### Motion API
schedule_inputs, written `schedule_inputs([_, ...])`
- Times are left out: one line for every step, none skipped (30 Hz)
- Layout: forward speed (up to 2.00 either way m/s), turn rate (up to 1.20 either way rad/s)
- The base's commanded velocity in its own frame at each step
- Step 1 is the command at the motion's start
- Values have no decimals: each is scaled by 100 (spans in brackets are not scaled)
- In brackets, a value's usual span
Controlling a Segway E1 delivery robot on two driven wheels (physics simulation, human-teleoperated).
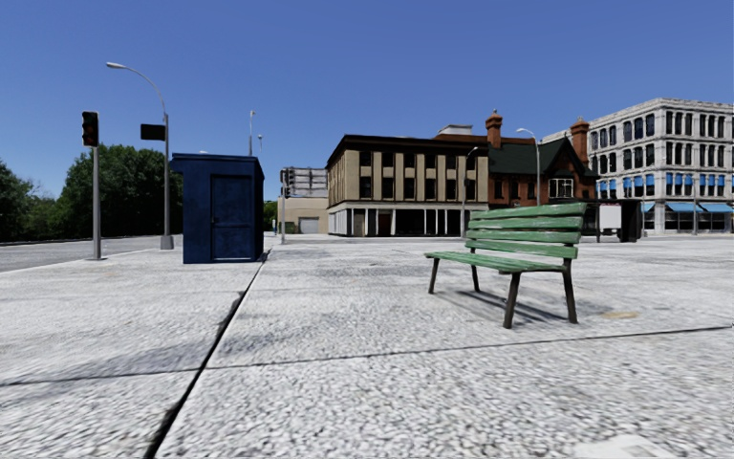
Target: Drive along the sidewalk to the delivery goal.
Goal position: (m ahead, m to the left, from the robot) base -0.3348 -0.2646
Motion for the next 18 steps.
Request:
schedule_inputs([0,0])
schedule_inputs([0,0])
schedule_inputs([0,0])
schedule_inputs([0,0])
schedule_inputs([0,0])
schedule_inputs([0,0])
schedule_inputs([0,0])
schedule_inputs([0,0])
schedule_inputs([0,0])
schedule_inputs([0,0])
schedule_inputs([0,0])
schedule_inputs([0,0])
schedule_inputs([0,0])
schedule_inputs([0,0])
schedule_inputs([0,0])
schedule_inputs([0,0])
schedule_inputs([0,0])
schedule_inputs([0,0])
